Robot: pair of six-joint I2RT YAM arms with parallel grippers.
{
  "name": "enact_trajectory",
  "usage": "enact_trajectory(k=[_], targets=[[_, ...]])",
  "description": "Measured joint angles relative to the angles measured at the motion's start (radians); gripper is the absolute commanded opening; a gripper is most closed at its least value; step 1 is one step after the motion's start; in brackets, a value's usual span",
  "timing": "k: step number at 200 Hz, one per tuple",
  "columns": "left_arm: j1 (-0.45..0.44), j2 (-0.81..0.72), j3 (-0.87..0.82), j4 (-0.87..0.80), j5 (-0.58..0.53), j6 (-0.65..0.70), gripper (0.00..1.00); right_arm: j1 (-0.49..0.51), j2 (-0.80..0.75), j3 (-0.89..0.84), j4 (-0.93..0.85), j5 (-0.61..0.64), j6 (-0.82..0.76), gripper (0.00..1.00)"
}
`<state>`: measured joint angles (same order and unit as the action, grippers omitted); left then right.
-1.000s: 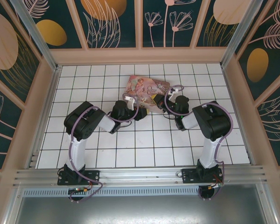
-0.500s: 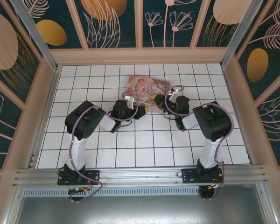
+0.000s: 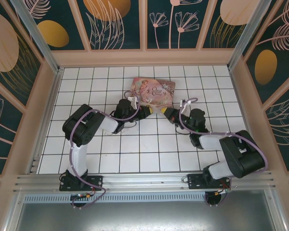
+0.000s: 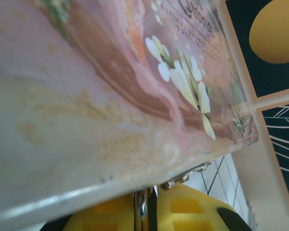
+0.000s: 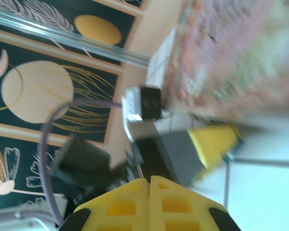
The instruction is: Unlock the padlock with the key
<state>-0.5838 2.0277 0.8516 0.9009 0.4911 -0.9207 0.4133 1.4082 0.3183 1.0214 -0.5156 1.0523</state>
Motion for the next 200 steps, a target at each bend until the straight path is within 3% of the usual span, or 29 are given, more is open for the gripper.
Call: enact_trajectory(k=[49, 122, 200], targets=[[0.008, -0.021, 0.003, 0.001, 0.025, -0.135, 0.0, 0.08, -0.014, -0.125, 0.004, 0.065, 0.043, 0.0], [0.008, -0.14, -0.038, -0.051, 0.024, -0.263, 0.0, 0.119, 0.074, -0.104, 0.134, 0.141, 0.121, 0.0], [-0.013, -0.181, -0.061, -0.095, -0.004, -0.312, 0.0, 0.181, 0.199, -0.053, 0.247, 0.199, 0.197, 0.0]])
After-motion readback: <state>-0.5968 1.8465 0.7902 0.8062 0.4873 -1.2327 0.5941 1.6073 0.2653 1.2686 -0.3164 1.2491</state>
